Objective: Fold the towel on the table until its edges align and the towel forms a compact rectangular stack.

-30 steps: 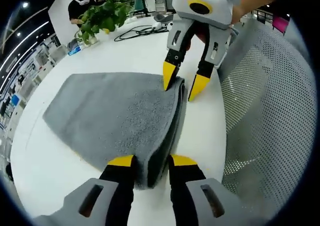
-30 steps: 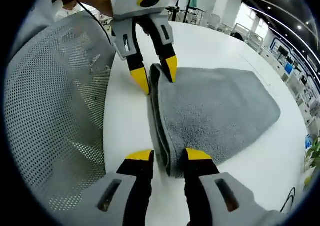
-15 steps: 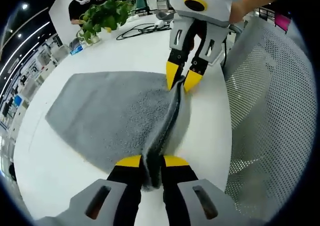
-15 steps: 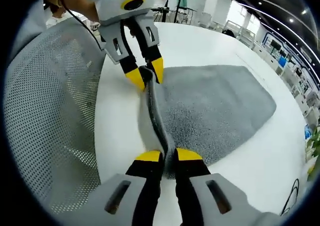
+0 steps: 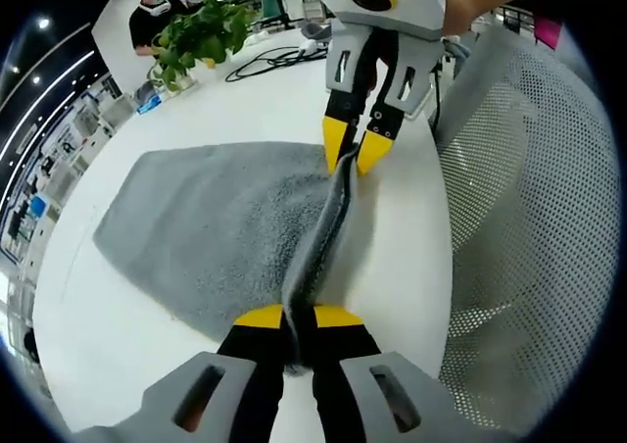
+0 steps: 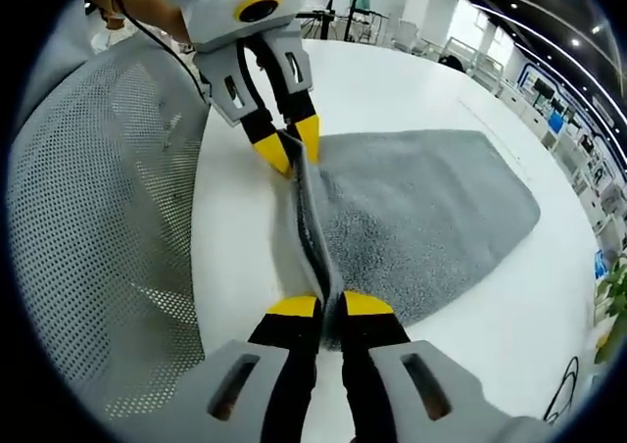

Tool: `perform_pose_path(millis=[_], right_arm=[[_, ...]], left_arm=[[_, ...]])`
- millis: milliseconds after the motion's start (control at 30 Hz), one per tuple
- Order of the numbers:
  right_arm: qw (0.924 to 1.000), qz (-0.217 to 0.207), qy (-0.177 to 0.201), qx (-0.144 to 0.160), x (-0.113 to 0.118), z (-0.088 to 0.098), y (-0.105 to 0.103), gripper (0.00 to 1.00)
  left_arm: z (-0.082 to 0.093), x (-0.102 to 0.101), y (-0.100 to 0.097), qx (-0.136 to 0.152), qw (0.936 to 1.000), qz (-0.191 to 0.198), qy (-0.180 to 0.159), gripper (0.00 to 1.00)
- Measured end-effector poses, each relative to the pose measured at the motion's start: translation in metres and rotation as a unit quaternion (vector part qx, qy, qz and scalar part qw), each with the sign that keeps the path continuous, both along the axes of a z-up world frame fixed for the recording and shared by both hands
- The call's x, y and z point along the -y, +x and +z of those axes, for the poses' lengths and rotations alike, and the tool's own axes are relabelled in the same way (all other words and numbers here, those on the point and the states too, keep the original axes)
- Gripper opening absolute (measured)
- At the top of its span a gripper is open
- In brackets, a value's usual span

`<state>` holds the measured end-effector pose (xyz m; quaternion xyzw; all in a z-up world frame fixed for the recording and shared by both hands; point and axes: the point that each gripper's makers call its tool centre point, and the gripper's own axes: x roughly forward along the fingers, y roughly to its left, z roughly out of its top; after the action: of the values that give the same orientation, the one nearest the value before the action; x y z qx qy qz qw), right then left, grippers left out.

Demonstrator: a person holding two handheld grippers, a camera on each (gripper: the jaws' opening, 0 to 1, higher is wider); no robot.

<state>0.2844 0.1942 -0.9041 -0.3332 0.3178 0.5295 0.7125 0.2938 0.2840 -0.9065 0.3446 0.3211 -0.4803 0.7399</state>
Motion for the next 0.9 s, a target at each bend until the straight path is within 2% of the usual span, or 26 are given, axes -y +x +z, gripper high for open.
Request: perform_pose_path(millis=[233,400,467,633,900], right_arm=[[0.9998,-0.007,0.015,0.01,0.002,0.014,-0.009,0.05],[0.9997,-0.005,0.022,0.01,0.0,0.02,-0.024,0.05],[0.9997,0.002,0.021,0.012,-0.002,0.024,-0.033,0.05],[0.9993,-0.002,0.036,0.001,-0.007,0.034,-0.049,0.05],[0.9973,-0.017,0.07,-0.011,-0.019,0.058,-0.071,0.04]], left_arm=[[0.015,0.0,-0.016,-0.017,0.9996,0.006,-0.023,0.08],[0.018,-0.001,-0.032,-0.033,0.9992,-0.009,-0.021,0.08],[0.021,-0.002,-0.041,-0.047,0.9985,-0.012,-0.022,0.08],[0.027,-0.008,-0.062,-0.075,0.9967,-0.02,-0.024,0.09],[0.039,-0.018,-0.088,-0.091,0.9952,-0.03,-0.021,0.09]])
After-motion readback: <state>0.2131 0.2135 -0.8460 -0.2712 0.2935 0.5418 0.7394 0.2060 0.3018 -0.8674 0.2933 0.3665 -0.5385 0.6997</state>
